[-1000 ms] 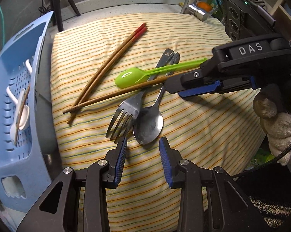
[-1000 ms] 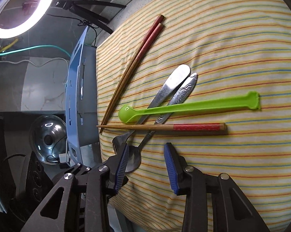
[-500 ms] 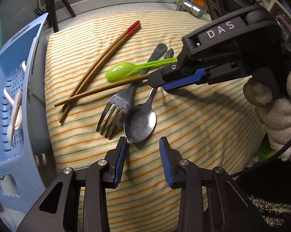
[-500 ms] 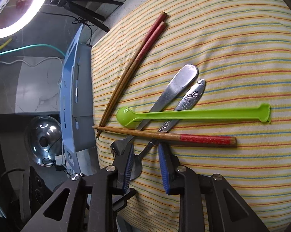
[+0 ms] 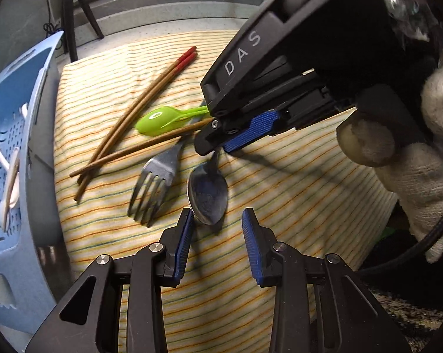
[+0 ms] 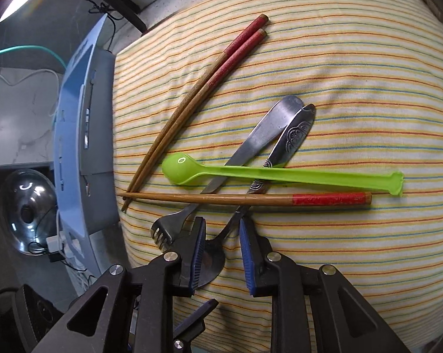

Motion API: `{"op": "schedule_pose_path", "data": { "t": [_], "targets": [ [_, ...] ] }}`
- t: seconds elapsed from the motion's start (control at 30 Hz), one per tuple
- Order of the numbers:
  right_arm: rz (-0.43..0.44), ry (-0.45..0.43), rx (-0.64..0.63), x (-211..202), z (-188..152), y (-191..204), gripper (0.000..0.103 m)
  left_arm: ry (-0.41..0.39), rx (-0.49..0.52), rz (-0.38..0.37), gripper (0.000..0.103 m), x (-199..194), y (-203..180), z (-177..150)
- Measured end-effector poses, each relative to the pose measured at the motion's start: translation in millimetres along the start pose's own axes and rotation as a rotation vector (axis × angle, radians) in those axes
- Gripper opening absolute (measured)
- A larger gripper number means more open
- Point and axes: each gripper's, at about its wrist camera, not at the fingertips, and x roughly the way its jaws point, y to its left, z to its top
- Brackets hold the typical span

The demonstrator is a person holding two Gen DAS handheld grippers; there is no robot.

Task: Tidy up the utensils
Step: 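Close the left gripper on the steel spoon while the right closes on the engraved spoon, lifting both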

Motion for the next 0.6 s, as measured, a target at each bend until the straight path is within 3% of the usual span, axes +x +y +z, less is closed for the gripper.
{"op": "schedule_pose_path", "data": {
  "t": [0.27,0.6],
  "targets": [
    [-0.079,0.073,0.056,6,11,6,0.021,-0.074,0.042,0.057,0.031,11,-4,1],
    [-0.058,0.048,0.098,2,6,-3,0.009,-0.109,-0.083,-0.089,0.028,-7,4,-11]
  ]
}}
